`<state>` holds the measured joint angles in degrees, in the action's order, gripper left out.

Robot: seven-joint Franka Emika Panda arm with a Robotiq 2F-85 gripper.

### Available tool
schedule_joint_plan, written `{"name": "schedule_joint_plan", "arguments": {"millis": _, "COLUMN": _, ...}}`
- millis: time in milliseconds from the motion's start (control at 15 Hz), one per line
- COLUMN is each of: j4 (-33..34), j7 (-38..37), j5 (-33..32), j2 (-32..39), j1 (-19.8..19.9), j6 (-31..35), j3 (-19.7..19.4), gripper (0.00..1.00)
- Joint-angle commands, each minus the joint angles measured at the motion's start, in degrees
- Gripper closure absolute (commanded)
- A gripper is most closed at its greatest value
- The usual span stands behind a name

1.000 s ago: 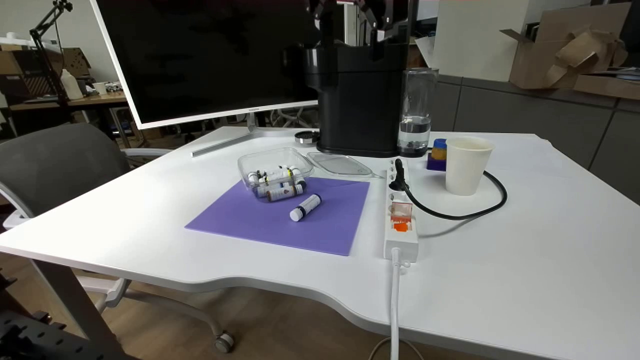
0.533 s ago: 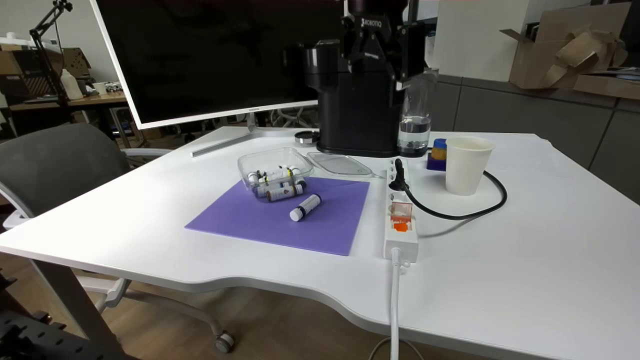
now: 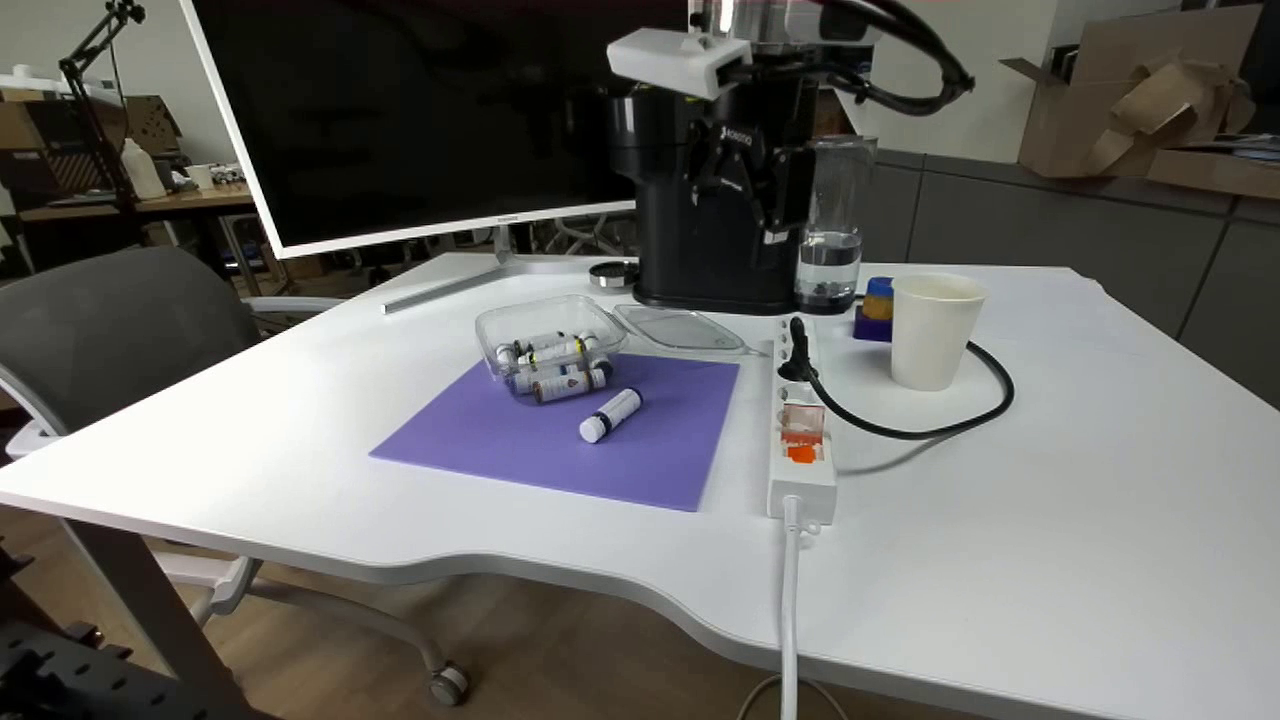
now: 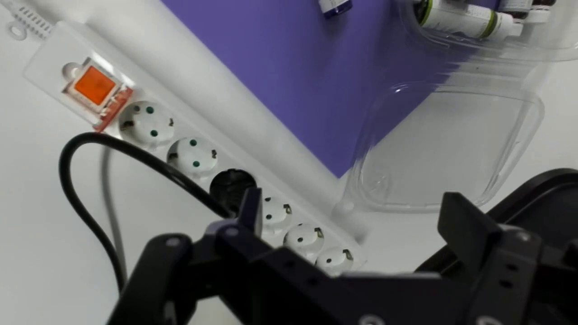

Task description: Close the colorless box

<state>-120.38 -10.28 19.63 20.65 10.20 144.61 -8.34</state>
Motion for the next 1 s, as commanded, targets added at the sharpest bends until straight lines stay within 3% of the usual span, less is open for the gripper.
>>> {"name": "schedule_joint_plan", "arguments": {"millis": 0, "j4": 7.5, "j7": 1.0, "j5": 3.0, "j2": 5.6, "j1": 1.1, "j6": -5.9, "j3": 3.2, "gripper": 0.00}}
{"name": "schedule_joint_plan", "arguments": {"millis": 67, "j4": 7.9, "j7": 1.1, "j5": 2.6, "j2": 6.1, "j1": 0.9, "j6": -7.3, "j3": 3.6, "gripper": 0.00}}
{"name": "schedule_joint_plan", "arguments": {"millis": 133, "j4": 4.7, "j7": 0.4, "j5": 1.6, "j2": 4.2, "j1": 0.3, "j6": -4.1, "j3": 2.5, "gripper": 0.00}}
{"name": "schedule_joint_plan", "arguments": {"millis": 400, "j4": 6.4, "j7": 0.5, "j5": 1.7, "j2": 6.0, "j1": 0.2, "j6": -5.4, "j3": 3.4, "gripper": 0.00}}
{"name": "schedule_joint_plan", "arguments": {"millis": 667, "j4": 4.2, "j7": -0.7, "j5": 2.5, "j2": 7.6, "j1": -1.2, "j6": 4.3, "j3": 3.8, "gripper": 0.00}}
{"name": "schedule_joint_plan", "arguments": {"millis": 933, "j4": 3.5, "j7": 0.4, "j5": 6.7, "j2": 10.8, "j1": 0.4, "j6": 13.4, "j3": 6.9, "gripper": 0.00}}
